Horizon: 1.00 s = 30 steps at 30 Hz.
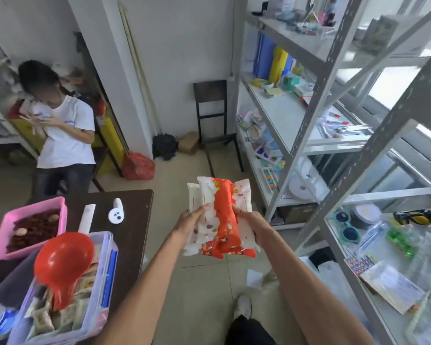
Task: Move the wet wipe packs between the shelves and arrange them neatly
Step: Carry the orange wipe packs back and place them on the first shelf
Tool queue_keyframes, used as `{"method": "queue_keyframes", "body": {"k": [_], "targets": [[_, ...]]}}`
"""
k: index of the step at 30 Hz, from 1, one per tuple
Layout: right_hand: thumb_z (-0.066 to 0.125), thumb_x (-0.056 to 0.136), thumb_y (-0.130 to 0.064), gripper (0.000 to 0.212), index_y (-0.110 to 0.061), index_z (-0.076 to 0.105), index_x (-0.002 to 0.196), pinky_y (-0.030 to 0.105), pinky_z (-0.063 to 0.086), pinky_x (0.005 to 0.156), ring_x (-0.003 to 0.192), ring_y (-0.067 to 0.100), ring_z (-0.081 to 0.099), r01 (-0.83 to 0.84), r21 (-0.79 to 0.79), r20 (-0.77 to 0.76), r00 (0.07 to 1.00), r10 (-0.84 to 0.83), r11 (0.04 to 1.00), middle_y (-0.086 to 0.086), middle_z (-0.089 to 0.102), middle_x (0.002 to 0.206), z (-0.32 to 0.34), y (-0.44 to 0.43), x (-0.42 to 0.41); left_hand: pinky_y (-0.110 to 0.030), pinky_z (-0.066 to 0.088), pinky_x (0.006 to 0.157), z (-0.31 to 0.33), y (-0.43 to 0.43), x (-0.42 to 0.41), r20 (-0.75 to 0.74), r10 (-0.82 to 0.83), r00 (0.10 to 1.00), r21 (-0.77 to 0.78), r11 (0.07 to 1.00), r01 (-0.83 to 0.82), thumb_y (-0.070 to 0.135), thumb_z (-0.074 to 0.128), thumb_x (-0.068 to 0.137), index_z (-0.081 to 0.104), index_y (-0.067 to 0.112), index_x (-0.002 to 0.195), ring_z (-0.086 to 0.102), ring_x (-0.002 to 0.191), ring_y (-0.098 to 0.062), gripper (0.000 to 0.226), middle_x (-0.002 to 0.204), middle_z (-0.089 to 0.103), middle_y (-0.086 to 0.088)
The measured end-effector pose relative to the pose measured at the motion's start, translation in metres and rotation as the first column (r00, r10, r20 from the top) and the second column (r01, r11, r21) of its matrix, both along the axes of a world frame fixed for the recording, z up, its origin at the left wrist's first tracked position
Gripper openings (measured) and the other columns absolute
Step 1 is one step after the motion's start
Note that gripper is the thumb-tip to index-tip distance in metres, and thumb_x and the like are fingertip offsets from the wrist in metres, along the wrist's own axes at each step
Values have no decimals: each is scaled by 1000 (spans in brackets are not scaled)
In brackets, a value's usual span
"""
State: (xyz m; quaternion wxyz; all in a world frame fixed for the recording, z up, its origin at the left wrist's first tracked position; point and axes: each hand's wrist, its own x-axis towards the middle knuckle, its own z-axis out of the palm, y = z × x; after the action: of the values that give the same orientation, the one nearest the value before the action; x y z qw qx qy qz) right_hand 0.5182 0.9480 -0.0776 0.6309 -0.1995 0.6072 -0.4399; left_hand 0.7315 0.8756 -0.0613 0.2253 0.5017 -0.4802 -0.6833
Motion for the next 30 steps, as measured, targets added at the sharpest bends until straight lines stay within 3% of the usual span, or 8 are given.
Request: {"method": "queue_keyframes", "body": {"k": [4, 7, 11, 13, 16, 20, 24, 30], "targets": [[87, 76, -48, 51, -8, 75, 106, 49, 61, 87, 85, 32, 73, -19, -4, -16, 1000, 19, 1000, 17, 75, 103, -16, -70, -28, -36, 59, 84, -15, -66, -26, 50, 21, 999, -5, 1000, -21, 68, 81, 66, 76, 22, 119, 77, 103, -26, 70, 104, 82, -2], [87, 75, -49, 61, -5, 74, 115, 51, 60, 93, 89, 34, 73, -40, -4, -4, 999, 40, 999, 20, 76, 109, -24, -130, -51, -27, 52, 64, -14, -119, -48, 68, 52, 996, -14, 999, -52, 59, 78, 80, 75, 20, 120, 76, 92, -21, 55, 103, 82, -2], [82, 81, -48, 63, -1, 71, 123, 53, 58, 97, 94, 34, 73, -61, -20, 50, 997, 62, 998, 21, 74, 117, -20, -211, -83, -22, 49, 64, 5, -193, -81, 117, 40, 992, 4, 999, -40, 50, 71, 90, 71, 23, 115, 74, 86, -11, 37, 98, 79, 2], [77, 88, -44, 52, -4, 71, 121, 49, 61, 92, 91, 32, 74, -79, -47, 121, 989, 84, 996, 19, 74, 112, -12, -250, -96, -26, 52, 69, 11, -231, -95, 129, 44, 991, 2, 999, -44, 54, 73, 87, 71, 22, 117, 75, 93, -17, 44, 102, 80, -2], [76, 88, -45, 59, -3, 67, 128, 54, 57, 99, 97, 36, 73, -93, -58, 135, 986, 100, 994, 24, 71, 122, -6, -302, -113, -36, 57, 83, 8, -283, -109, 126, 44, 991, 3, 999, -45, 64, 77, 77, 72, 23, 122, 76, 104, -25, 60, 106, 81, -2], [77, 87, -47, 58, -3, 67, 124, 56, 55, 100, 109, 42, 71, -86, -32, 107, 990, 89, 996, 24, 70, 125, -9, -370, -130, -27, 54, 69, 6, -348, -126, 97, 58, 994, 1, 998, -59, 53, 73, 87, 70, 25, 121, 78, 93, -16, 44, 105, 82, 1], [74, 92, -40, 42, -6, 68, 115, 53, 58, 96, 95, 35, 73, -77, -37, 98, 992, 81, 996, 21, 72, 113, -20, -432, -147, -34, 59, 77, -13, -415, -141, 58, 26, 998, 46, 999, -28, 53, 75, 85, 68, 22, 128, 78, 100, -24, 54, 111, 81, -4], [78, 88, -45, 60, -2, 65, 127, 55, 58, 96, 108, 41, 71, 44, -1, 75, 996, -43, 999, 26, 70, 124, -32, -521, -180, -36, 60, 77, -33, -531, -184, 16, -71, 997, 80, 994, 69, 54, 74, 86, 69, 25, 122, 79, 97, -25, 46, 106, 82, -1]]}}
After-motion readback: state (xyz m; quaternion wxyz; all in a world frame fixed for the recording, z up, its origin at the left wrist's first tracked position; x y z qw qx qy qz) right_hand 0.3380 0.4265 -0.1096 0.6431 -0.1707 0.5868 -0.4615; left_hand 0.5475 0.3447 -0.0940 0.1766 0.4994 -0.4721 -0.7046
